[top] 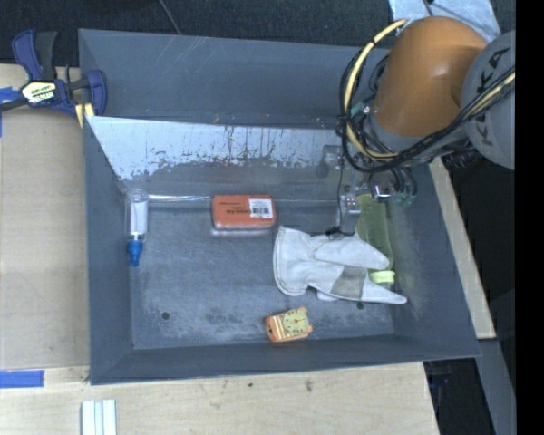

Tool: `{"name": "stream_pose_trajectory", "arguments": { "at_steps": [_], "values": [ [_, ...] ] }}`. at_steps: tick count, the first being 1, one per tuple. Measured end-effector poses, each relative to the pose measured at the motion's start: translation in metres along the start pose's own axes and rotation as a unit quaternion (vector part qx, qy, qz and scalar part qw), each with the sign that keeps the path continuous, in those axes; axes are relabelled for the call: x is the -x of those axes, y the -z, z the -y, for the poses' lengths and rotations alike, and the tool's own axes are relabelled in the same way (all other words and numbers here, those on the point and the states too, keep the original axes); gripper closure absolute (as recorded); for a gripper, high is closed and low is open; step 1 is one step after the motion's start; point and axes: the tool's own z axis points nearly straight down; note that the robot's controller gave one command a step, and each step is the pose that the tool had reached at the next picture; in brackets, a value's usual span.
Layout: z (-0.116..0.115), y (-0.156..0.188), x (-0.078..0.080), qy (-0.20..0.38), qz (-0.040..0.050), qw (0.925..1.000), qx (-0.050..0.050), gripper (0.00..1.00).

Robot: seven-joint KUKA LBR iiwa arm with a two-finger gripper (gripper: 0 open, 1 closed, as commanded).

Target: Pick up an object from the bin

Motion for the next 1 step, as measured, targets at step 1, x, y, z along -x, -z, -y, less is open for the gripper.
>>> {"name": "stream_pose_trajectory", "arguments": {
  "at_steps": [1],
  "values": [
    [0.0000,0.0053,0.0014,0.000,0.0042,1.0000,0.000,0.00]
  ]
}}
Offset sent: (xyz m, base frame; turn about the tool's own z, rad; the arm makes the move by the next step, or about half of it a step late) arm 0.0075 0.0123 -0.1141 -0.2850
